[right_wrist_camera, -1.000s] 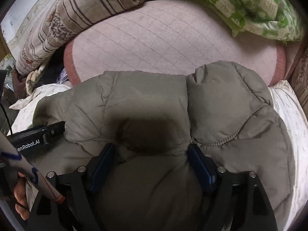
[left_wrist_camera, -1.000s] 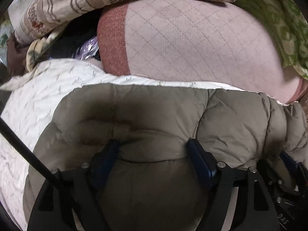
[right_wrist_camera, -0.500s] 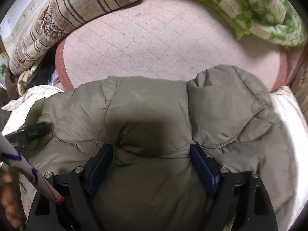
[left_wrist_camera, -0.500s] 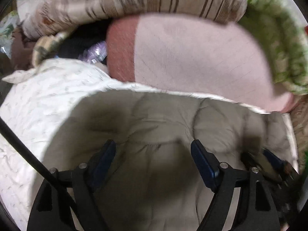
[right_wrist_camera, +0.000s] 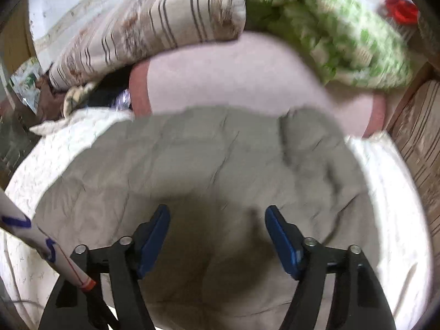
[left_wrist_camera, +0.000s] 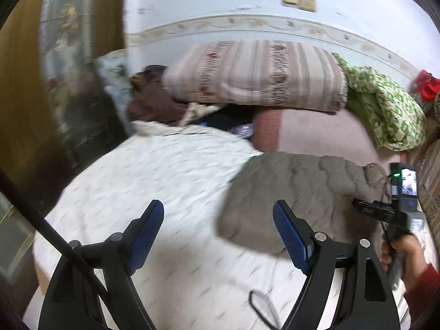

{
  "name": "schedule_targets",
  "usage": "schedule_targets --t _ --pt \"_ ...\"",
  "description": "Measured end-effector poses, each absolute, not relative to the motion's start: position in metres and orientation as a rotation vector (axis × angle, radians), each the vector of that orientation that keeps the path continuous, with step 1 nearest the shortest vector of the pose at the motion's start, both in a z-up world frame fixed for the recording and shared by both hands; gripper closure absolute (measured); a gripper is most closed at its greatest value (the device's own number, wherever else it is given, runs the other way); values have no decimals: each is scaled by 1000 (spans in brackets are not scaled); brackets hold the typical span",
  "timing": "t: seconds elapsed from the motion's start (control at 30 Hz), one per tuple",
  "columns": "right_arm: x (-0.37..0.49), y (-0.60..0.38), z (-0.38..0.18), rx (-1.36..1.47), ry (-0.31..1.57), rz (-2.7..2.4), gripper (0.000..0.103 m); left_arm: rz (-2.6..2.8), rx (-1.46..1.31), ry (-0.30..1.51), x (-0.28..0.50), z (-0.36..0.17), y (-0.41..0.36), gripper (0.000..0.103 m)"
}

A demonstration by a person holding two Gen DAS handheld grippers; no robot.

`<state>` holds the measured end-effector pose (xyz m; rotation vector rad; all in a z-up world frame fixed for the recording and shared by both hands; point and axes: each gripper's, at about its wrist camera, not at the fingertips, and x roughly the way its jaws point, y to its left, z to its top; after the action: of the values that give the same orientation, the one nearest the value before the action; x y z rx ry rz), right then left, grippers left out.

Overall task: Fold large clothes
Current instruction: 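Press the folded jacket flat with both grippers and withdraw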

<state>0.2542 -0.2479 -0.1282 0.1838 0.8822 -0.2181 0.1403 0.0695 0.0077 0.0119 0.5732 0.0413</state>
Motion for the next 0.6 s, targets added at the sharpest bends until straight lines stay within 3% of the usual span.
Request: schedule_targets --t 0.13,0.4,0.6 --pt "267 -248 -149 163 929 -268 24 97 -20 588 108 3 101 22" --pt "201 -241 -107 210 880 -225 25 160 -25 544 82 -5 130 21" --pt "197 -260 -166 290 988 -239 25 153 -27 561 72 -9 127 21"
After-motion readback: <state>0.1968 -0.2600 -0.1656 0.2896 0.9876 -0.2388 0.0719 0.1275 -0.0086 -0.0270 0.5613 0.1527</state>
